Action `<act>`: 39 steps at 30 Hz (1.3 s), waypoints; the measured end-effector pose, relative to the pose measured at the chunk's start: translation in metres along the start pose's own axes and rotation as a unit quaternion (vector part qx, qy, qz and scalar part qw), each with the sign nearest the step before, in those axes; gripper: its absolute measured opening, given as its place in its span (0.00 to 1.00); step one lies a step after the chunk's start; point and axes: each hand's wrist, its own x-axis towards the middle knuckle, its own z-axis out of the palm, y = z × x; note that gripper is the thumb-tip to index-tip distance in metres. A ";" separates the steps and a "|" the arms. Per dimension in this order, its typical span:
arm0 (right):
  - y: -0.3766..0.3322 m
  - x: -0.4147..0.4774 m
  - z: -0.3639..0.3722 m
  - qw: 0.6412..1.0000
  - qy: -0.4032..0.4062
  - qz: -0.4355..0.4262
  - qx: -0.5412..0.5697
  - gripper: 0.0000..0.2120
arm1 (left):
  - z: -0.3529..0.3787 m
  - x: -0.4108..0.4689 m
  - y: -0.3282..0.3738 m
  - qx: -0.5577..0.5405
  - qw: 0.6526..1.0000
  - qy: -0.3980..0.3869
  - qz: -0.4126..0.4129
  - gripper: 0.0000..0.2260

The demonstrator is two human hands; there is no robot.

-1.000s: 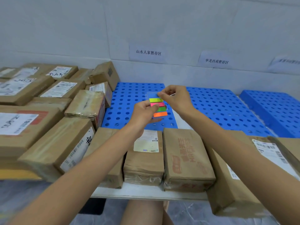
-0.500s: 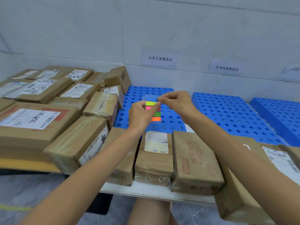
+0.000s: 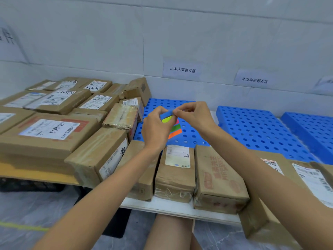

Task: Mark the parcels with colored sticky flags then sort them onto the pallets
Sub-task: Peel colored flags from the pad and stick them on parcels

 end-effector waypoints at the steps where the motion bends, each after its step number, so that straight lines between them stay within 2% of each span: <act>1: -0.001 0.000 0.001 1.000 0.006 -0.009 -0.012 0.04 | -0.001 0.000 0.000 -0.002 1.000 -0.001 -0.003 0.15; 5: -0.007 -0.001 0.004 1.000 -0.003 -0.017 -0.022 0.05 | -0.006 0.001 0.001 -0.006 1.000 -0.015 -0.008 0.14; 13: -0.006 -0.004 0.007 0.999 -0.013 0.023 0.030 0.03 | -0.014 0.003 -0.003 -0.065 0.996 -0.057 -0.014 0.12; 16: -0.005 -0.001 0.007 0.999 -0.013 0.035 0.034 0.03 | -0.015 0.000 -0.001 -0.114 0.992 -0.049 -0.021 0.11; 19: -0.002 0.002 0.008 0.998 -0.003 0.041 0.036 0.03 | -0.015 -0.001 -0.001 -0.199 0.974 -0.106 -0.031 0.09; 22: 0.003 0.005 0.004 0.994 0.008 -0.055 -0.092 0.04 | -0.020 0.001 0.001 -0.276 0.935 -0.168 -0.146 0.11; 24: 0.006 0.005 0.002 0.977 -0.002 -0.120 -0.178 0.04 | -0.023 0.006 0.003 -0.277 0.915 -0.194 -0.221 0.13; 26: 0.010 0.005 0.000 0.965 -0.013 -0.155 -0.212 0.03 | -0.025 0.012 0.004 -0.263 0.903 -0.215 -0.263 0.12; 31: 0.017 0.008 -0.002 0.940 -0.041 -0.212 -0.264 0.02 | -0.027 0.023 -0.002 -0.220 0.883 -0.299 -0.286 0.11; 36: 0.015 0.005 -0.006 0.909 -0.107 -0.254 -0.312 0.04 | -0.032 0.030 -0.007 -0.216 0.852 -0.352 -0.322 0.10; 39: 0.011 0.003 -0.009 0.892 -0.124 -0.274 -0.338 0.04 | -0.032 0.035 -0.009 -0.199 0.835 -0.390 -0.333 0.18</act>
